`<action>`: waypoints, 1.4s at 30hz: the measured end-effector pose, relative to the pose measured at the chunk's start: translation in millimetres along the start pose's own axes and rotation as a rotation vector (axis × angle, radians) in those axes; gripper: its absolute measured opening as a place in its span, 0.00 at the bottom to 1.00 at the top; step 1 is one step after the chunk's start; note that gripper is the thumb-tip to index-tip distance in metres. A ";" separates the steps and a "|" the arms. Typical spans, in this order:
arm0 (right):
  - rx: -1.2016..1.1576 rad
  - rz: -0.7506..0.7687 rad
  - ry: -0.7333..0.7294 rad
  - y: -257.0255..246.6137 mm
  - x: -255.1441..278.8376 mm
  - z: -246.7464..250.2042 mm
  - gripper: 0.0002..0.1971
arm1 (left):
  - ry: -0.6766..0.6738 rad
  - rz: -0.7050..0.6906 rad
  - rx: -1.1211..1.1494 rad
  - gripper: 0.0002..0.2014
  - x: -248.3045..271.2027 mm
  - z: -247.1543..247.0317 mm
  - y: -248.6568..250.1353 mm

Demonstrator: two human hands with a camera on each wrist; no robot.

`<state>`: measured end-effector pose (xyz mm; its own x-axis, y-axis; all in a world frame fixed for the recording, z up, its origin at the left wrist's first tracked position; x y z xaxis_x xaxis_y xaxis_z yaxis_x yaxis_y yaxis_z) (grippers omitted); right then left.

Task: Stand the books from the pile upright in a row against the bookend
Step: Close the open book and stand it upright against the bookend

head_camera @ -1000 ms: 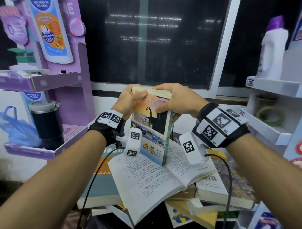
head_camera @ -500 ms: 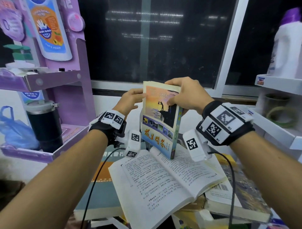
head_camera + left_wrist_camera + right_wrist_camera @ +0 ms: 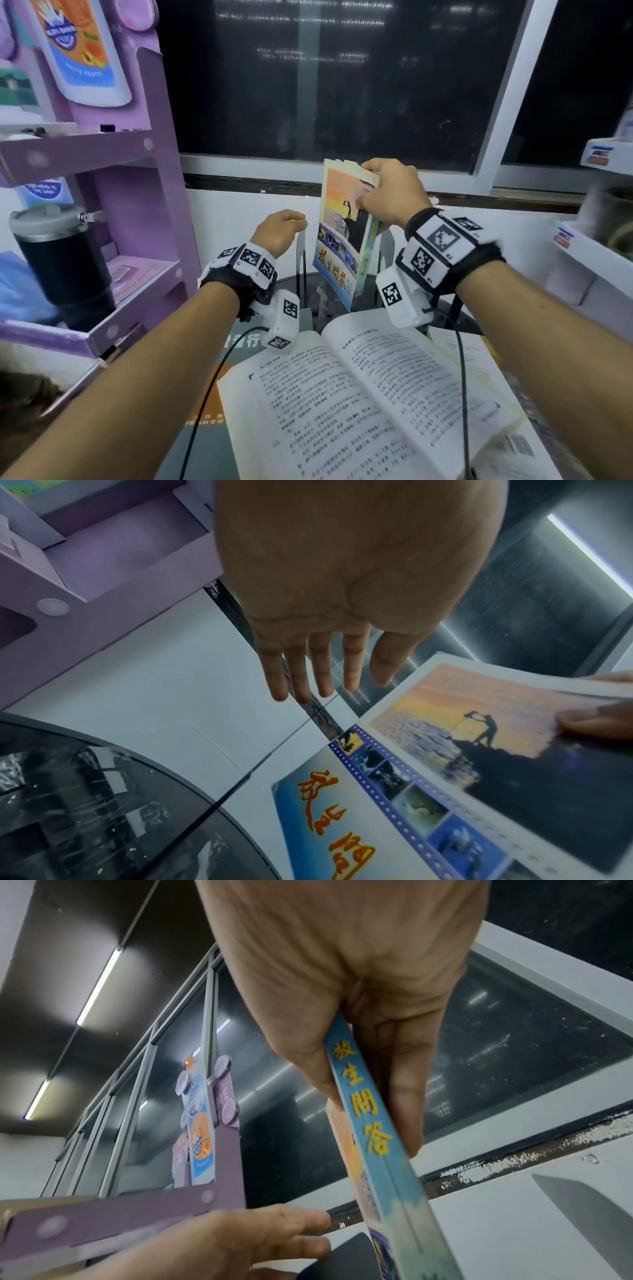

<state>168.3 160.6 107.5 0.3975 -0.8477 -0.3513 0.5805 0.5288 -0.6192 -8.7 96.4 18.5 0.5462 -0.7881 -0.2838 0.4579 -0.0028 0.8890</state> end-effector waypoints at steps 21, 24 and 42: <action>0.129 -0.016 -0.257 10.8 -31.9 -110.3 0.18 | -0.164 0.029 0.214 0.16 -5.2 4.5 -18.6; 0.076 -0.025 -0.389 2.9 -29.4 -110.9 0.15 | -0.174 0.015 0.219 0.16 -3.9 5.4 -18.7; -0.216 -0.217 -0.778 -6.1 -7.1 -114.4 0.29 | -0.253 0.044 0.230 0.14 13.5 11.8 -23.9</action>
<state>80.7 158.6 33.4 0.7157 -0.6168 0.3275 0.5834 0.2703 -0.7659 -20.5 78.6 -2.4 0.3574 -0.9182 -0.1709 0.2519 -0.0814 0.9643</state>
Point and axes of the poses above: each hand's wrist, its own x-axis away from the middle knuckle, its own z-axis out of the back of the hand, y = z × x, the point moved 2 cm from there along -x, towards the middle knuckle, and after that the axes turned 9 degrees about -z, right-handed, at the moved point
